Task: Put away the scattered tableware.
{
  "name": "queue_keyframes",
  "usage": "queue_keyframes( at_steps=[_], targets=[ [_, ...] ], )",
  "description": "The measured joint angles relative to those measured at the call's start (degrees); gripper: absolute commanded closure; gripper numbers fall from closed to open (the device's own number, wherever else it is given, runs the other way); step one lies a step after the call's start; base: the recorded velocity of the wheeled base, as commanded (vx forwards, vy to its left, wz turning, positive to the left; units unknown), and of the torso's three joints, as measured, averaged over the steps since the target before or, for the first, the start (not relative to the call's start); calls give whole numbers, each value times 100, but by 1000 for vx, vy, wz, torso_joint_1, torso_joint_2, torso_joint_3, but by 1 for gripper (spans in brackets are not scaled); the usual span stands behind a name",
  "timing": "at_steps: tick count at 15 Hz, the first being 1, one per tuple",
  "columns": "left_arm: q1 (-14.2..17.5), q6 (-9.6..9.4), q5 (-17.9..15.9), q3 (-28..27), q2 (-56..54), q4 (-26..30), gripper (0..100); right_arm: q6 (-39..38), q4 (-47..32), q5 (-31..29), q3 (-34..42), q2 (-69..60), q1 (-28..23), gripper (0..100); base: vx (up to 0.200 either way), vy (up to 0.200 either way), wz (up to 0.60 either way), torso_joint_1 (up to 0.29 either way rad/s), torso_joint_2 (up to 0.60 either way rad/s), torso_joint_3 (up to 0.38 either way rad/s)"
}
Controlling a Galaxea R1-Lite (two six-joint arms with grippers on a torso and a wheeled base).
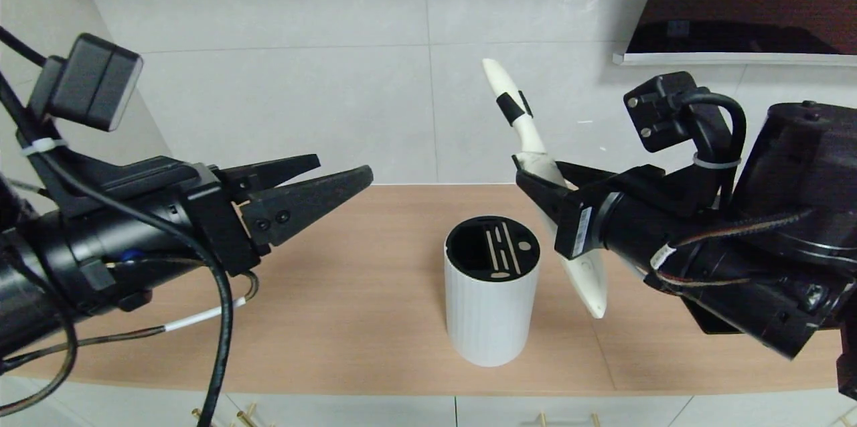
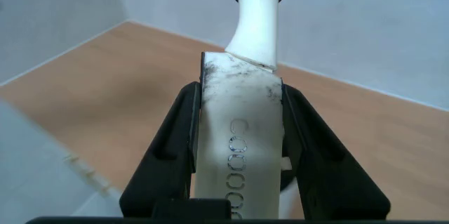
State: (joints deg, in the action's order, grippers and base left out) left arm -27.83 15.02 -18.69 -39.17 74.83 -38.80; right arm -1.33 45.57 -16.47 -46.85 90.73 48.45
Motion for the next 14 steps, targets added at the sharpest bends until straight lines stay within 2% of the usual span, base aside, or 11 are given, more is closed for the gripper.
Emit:
queue_keyframes(
  at_steps=[2, 3, 5, 6, 7, 9, 14],
  targets=[
    [-41, 169, -16, 69, 345, -525, 0, -37, 11, 0, 110, 41, 196, 100, 0, 0, 0, 0, 0, 0],
    [-155, 553, -28, 102, 491, -657, 0, -59, 41, -20, 129, 105, 285, 100, 0, 0, 0, 0, 0, 0],
    [-430, 1629, -68, 146, 703, -1011, 0, -69, 380, -101, 146, 282, 380, 100, 0, 0, 0, 0, 0, 0],
    [-557, 2046, -99, 157, 811, -1306, 0, -69, 482, -129, 162, 358, 411, 100, 0, 0, 0, 0, 0, 0],
    [-625, 2297, -129, 168, 924, -1615, 0, -69, 510, -143, 171, 402, 430, 100, 0, 0, 0, 0, 0, 0],
    [-664, 2437, -154, 223, 1164, -1971, 0, -74, 512, -162, 187, 452, 574, 100, 0, 0, 0, 0, 0, 0],
    [-686, 2453, -121, 279, 1442, -2220, 0, -121, 521, -230, 262, 491, 1013, 100, 0, 0, 0, 0, 0, 0]
  ],
)
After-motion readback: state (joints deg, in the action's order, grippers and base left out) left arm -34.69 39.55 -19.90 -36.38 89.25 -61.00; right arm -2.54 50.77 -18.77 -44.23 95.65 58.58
